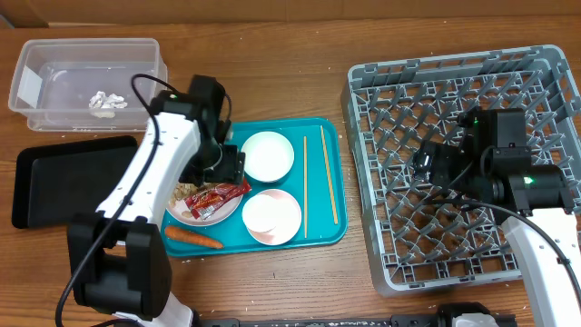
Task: Sort waste into correct bins and load items into the dishwasher
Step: 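Grasp the red snack wrapper on the plate with the left gripper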
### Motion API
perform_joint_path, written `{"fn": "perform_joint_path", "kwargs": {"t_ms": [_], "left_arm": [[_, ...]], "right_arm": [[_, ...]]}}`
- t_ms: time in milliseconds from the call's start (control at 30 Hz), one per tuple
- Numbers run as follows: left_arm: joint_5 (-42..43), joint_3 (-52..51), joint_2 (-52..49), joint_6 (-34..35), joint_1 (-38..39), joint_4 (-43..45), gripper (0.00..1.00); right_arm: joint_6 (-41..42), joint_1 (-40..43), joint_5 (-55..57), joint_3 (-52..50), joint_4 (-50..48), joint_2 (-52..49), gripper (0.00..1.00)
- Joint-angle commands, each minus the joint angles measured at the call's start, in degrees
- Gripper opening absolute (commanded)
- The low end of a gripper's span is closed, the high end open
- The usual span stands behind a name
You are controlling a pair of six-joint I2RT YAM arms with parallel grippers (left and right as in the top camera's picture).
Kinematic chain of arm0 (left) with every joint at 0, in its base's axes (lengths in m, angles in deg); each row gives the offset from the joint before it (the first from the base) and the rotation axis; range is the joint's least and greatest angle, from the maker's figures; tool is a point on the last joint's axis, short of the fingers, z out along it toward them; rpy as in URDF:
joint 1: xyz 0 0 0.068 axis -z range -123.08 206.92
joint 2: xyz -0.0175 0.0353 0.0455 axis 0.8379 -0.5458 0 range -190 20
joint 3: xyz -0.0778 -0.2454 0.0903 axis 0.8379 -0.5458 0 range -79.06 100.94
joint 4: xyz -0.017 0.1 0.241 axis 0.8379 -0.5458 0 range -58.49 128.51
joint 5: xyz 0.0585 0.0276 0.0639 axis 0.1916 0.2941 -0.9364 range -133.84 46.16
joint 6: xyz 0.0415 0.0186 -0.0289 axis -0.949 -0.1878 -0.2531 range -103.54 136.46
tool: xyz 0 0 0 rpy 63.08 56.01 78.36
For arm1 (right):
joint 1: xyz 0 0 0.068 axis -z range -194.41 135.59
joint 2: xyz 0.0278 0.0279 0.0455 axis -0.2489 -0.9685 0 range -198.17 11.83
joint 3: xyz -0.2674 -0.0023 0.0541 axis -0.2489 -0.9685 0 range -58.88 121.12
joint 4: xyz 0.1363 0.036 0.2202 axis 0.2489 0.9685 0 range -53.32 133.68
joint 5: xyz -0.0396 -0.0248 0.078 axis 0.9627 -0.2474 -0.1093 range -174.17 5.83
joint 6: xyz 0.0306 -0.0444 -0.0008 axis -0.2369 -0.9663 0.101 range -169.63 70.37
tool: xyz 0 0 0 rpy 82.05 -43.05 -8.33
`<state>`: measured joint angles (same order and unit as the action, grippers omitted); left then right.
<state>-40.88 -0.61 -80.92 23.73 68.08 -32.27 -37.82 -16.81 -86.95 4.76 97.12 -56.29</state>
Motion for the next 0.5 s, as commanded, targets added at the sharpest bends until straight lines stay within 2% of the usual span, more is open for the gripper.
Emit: {"fn": "perform_joint_path", "kwargs": {"t_ms": [0,267,467], "left_arm": [[-5.2,-3.6,0.9,-1.6,2.4,3.9,0.76],[-5.3,-9.5,0.9,-1.6,2.9,12.4,0.71],[-5.3,-11.3,0.9,-2.2,2.9,15.8,0.61]], "right_arm": [[0.3,-0.1,-0.3,0.9,-0.3,0.2,1.00],[0.2,-0.1,-0.3,0.9,-0.3,0.2,1.00],[0.2,-0.1,-0.3,0.9,-0.3,0.2,1.00]]}}
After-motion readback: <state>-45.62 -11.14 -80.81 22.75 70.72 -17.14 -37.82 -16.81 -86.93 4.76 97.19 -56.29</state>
